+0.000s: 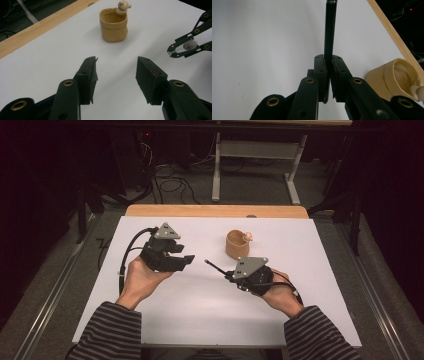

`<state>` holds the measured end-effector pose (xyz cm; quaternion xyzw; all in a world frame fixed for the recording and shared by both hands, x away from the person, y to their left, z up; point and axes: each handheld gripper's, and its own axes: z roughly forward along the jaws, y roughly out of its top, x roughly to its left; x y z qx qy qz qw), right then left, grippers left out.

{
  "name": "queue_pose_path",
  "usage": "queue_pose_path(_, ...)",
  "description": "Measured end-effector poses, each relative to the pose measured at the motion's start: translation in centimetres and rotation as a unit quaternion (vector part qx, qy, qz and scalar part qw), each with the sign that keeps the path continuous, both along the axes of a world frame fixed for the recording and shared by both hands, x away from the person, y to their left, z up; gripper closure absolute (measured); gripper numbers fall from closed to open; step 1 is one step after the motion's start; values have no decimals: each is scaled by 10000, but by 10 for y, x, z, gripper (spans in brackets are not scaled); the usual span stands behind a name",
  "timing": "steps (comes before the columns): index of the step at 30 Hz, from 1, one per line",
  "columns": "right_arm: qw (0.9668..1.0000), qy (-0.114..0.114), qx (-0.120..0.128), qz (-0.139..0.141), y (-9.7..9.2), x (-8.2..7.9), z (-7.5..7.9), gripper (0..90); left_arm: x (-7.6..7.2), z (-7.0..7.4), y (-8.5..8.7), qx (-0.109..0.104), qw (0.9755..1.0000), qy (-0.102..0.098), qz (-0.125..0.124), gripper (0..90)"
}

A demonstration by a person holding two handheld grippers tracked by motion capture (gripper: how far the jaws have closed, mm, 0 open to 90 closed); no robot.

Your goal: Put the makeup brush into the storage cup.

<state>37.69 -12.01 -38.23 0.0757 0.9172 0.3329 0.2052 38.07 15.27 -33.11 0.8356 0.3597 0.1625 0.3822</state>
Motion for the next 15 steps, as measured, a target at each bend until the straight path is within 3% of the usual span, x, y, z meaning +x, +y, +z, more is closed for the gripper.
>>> queue_pose_path(15, 9996, 138, 212, -80, -4, 2, 3, 857, -7, -11, 14, -66, 9998, -71, 168, 520)
